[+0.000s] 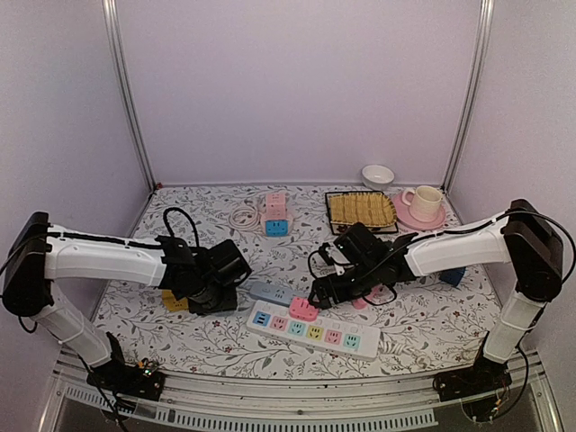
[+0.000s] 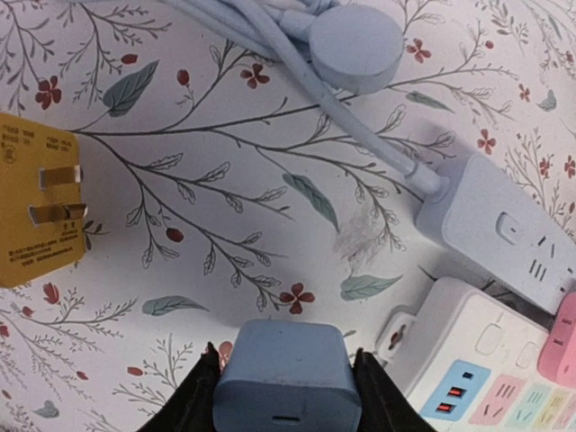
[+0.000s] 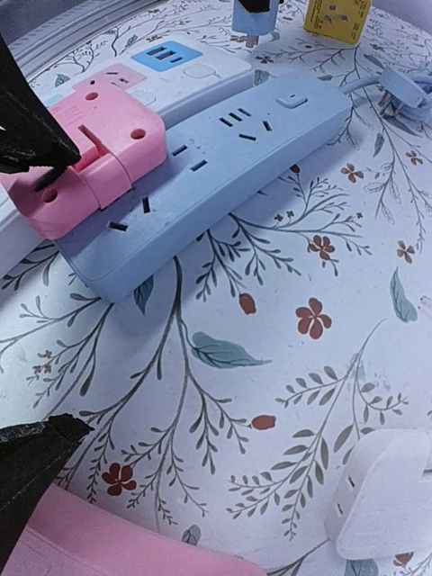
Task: Pull the plug off the socket
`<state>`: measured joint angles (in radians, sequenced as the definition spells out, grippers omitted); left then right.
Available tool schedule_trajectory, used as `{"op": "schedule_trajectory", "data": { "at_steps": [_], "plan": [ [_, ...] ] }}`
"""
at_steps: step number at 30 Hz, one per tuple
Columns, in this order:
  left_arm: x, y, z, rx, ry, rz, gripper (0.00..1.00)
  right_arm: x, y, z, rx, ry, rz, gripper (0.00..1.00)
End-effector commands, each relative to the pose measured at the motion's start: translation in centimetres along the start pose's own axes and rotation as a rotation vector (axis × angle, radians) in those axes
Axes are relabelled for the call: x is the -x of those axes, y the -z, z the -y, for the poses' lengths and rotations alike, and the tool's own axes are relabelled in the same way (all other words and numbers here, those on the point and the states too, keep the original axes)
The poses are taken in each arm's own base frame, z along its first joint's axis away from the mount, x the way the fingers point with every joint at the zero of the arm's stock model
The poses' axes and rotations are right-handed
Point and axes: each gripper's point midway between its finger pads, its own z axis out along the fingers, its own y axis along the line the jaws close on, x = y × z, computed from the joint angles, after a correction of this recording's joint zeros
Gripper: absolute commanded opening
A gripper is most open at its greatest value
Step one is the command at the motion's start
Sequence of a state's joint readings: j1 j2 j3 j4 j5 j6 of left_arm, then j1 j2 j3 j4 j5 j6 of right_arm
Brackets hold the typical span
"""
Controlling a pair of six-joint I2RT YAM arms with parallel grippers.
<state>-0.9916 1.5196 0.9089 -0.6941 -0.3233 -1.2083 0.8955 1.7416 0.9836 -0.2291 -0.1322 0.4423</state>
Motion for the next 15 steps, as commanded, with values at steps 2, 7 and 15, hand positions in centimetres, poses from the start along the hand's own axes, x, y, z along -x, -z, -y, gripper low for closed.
{"op": "schedule_trajectory", "data": {
  "at_steps": [2,7,15],
  "plan": [
    [-0.8,-0.5,-0.2,-0.034,0.064,-0.039,0.4,0.8,1.8,0.1,-0.033,0.02,0.019,0.96],
    [-1.0,-1.0,-0.5,-0.011,0.053,-0.045,0.47,1.0,2.7,0.0,-0.033,0.015,0.034,0.96],
    [-0.1,-1.4,-0.5,0.016,0.038,-0.021,0.63,0.9,3.7,0.3,-0.041,-0.003,0.052,0.96]
  ]
}}
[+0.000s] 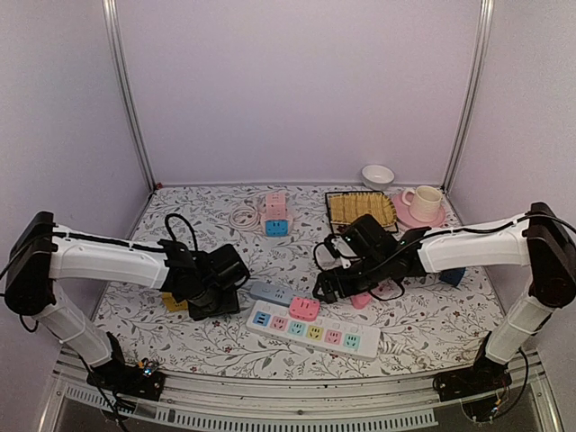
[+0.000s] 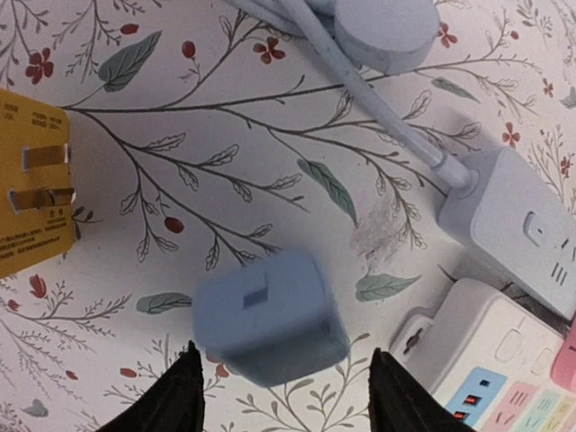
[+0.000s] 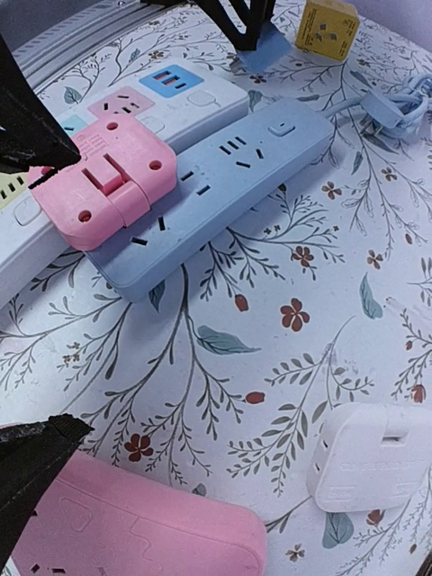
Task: Pull the plug off the socket
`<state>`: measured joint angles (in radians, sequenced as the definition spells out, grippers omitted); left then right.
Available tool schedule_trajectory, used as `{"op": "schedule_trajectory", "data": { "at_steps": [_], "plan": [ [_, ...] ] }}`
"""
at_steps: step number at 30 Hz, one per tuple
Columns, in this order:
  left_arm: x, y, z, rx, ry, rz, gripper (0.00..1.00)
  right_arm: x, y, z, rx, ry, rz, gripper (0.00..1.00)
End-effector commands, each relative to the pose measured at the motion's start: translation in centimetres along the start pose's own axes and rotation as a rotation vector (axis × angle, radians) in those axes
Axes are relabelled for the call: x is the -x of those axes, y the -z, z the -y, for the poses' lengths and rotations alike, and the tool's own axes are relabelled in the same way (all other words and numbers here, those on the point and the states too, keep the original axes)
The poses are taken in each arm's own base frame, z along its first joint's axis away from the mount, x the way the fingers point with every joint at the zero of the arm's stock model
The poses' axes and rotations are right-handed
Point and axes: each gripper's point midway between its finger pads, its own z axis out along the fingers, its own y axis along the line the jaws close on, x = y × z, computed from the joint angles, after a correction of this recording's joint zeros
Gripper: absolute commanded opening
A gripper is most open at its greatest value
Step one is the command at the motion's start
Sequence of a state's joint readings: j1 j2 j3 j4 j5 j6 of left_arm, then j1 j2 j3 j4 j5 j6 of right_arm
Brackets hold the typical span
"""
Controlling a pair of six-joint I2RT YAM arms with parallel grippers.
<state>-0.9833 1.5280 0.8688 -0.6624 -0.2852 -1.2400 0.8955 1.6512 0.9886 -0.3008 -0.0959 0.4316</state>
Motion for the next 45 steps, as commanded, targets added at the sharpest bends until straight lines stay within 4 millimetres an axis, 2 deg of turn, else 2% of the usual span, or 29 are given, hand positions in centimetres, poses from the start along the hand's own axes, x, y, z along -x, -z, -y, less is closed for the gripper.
{"op": "schedule_trajectory", "data": {
  "at_steps": [1,9,14,20,26,31,36,40,45],
  "plan": [
    [1.2,-0.4,0.2,0.014,0.001,0.023,0.63,-0.1,1.0,0.4,-0.019,-0.018,0.014,0.96],
    [2.5,-0.1,0.9,0.013,-0.018,0.053,0.66,-0.8,1.6,0.3,-0.016,-0.011,0.014,0.96],
    [3.3,0.7,1.9,-0.014,-0.025,0.071,0.66,-1.1,1.7,-1.5,-0.012,0.067,0.025,0.96],
    [4.2,2.0,4.6,-0.103,-0.04,0.074,0.66,-2.2,1.1,-3.8,0.001,0.206,0.015,0.96],
    [4.5,2.0,7.7,-0.184,-0.084,0.057,0.65,-3.0,0.5,-4.8,0.037,0.215,-0.017,0.96],
    [4.5,1.6,8.5,-0.176,-0.113,0.047,0.65,-3.6,-0.6,-3.8,-0.009,0.2,-0.054,0.96],
    [4.9,2.0,8.4,-0.173,-0.122,0.06,0.65,-3.9,-2.0,-3.5,-0.038,0.192,-0.088,0.96],
    [5.3,2.0,8.0,-0.161,-0.15,0.065,0.65,-3.5,-3.0,-3.0,-0.085,0.191,-0.103,0.96],
    [6.5,1.2,7.5,-0.156,-0.21,0.058,0.66,-2.1,-3.8,-0.6,-0.207,0.12,-0.102,0.96]
  ]
}}
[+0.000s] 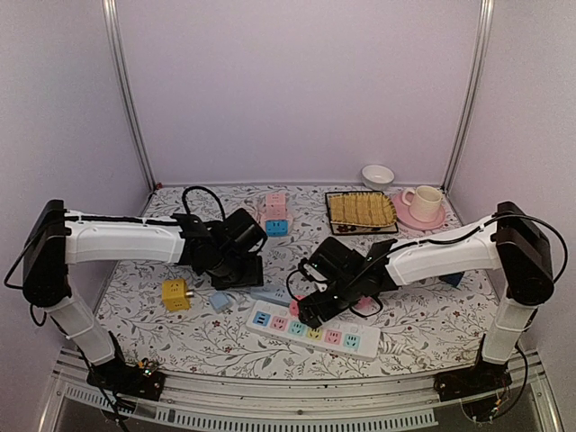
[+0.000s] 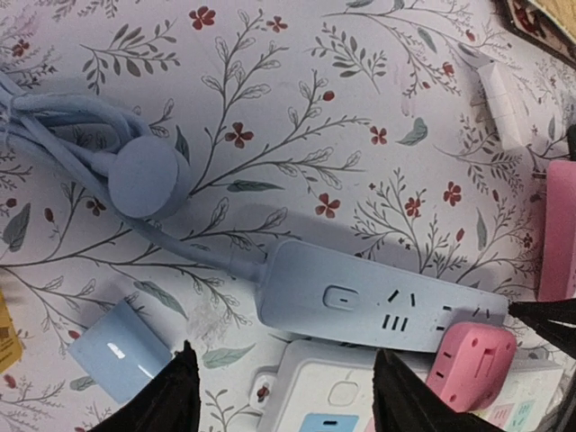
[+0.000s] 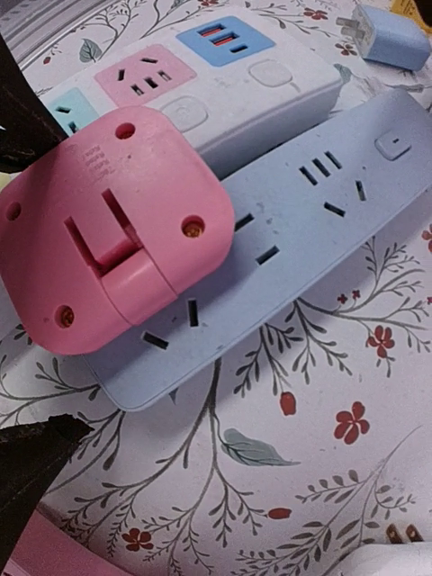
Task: Pull the plug off the socket
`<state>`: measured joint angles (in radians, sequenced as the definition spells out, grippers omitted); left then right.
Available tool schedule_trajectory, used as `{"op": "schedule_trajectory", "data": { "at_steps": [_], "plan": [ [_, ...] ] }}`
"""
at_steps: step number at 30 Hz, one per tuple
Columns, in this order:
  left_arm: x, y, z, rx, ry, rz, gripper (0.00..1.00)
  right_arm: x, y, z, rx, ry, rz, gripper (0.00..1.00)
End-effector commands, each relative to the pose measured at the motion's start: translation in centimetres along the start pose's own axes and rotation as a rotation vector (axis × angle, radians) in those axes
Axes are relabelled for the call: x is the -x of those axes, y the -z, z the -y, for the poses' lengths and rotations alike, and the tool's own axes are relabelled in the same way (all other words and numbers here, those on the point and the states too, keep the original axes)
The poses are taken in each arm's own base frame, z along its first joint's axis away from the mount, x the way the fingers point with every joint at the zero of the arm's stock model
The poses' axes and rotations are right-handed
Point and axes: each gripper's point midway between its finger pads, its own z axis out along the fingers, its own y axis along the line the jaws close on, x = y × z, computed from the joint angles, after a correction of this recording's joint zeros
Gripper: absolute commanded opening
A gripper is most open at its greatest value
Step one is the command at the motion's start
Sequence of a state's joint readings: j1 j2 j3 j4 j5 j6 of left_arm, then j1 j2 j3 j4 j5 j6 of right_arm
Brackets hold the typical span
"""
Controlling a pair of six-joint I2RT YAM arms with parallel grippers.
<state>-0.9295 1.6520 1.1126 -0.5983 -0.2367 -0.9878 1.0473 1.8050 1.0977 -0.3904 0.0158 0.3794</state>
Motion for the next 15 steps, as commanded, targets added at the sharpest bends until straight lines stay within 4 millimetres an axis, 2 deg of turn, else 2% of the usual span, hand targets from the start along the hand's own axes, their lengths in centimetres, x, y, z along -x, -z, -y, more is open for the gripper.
{"op": "schedule_trajectory", "data": {
  "at_steps": [1,4,8,11,15],
  "plan": [
    [1.9,-0.4,-0.8,0.005,-0.082,-0.002,0.66,1.2,-0.5,3.0,-0.125,-0.091,-0.001,0.96],
    [3.0,-0.7,-1.5,0.004,-0.143,-0.01,0.66,1.9,-0.9,5.4,-0.178,-0.197,-0.011,0.96],
    [4.6,-0.7,-2.5,-0.009,-0.208,-0.006,0.66,4.6,-1.0,6.0,-0.188,-0.321,0.02,0.96],
    [5.4,-1.1,-3.1,-0.039,-0.236,-0.02,0.65,6.0,-1.4,5.4,-0.184,-0.378,0.014,0.96],
    [5.9,-1.5,-2.5,-0.097,-0.279,-0.022,0.65,8.0,-1.2,3.3,-0.166,-0.409,0.041,0.96]
  ]
}}
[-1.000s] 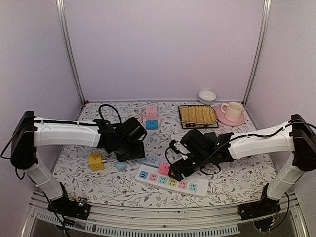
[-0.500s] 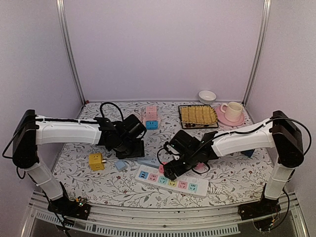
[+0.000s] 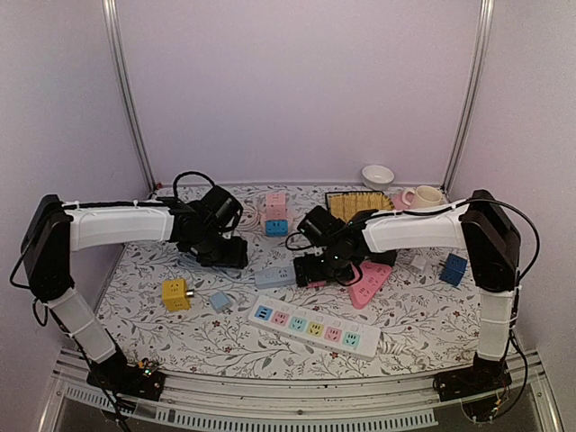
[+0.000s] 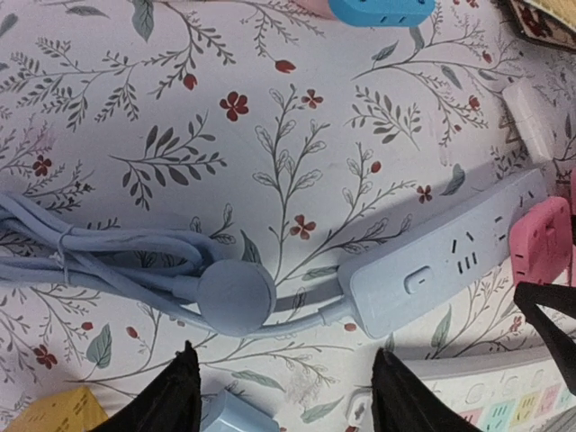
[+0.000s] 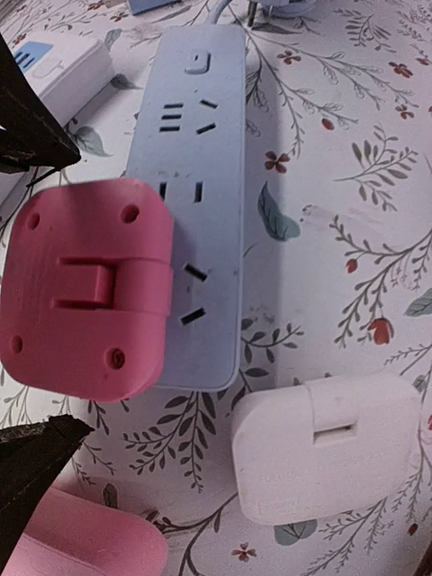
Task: Pull the plug off the socket
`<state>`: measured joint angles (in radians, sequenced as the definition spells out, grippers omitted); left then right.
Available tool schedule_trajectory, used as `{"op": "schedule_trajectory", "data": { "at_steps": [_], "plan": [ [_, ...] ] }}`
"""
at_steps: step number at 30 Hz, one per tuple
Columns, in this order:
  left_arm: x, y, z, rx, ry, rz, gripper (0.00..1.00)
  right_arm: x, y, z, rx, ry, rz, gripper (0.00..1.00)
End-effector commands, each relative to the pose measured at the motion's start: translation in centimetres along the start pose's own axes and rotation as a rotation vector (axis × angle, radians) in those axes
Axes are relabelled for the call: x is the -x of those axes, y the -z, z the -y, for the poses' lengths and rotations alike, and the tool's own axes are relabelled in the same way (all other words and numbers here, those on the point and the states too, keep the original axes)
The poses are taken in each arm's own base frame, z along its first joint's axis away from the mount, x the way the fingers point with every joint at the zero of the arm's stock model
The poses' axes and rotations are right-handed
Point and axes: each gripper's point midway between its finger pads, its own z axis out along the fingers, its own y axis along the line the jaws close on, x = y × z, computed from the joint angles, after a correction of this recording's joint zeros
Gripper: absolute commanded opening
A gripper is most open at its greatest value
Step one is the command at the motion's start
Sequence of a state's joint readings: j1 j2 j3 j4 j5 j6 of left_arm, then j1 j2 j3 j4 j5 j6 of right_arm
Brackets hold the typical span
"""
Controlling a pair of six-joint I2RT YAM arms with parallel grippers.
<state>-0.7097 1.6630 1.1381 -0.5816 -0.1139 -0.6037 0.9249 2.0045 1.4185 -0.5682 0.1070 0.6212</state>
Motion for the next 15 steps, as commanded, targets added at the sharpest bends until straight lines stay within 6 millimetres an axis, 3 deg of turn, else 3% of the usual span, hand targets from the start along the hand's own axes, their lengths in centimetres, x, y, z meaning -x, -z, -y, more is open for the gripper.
{"op": "schedule_trajectory", "data": {
  "at_steps": [1,7,15],
  "plan": [
    [0.9,-0.5,1.3,-0.091,-0.106,0.005,0.65,0.8,0.7,-2.4,-0.01,-0.067,0.02,0.96],
    [1.5,-1.4,2.3,-0.155,-0.129,0.006,0.65,1.7,0.4,-2.8,-0.072,-0.083,0.026,0.96],
    [1.6,-2.7,3.1,-0.194,-0.145,-0.004,0.65,1.4,-0.8,-0.7,-0.13,-0.106,-0.013,0.96]
  ]
}}
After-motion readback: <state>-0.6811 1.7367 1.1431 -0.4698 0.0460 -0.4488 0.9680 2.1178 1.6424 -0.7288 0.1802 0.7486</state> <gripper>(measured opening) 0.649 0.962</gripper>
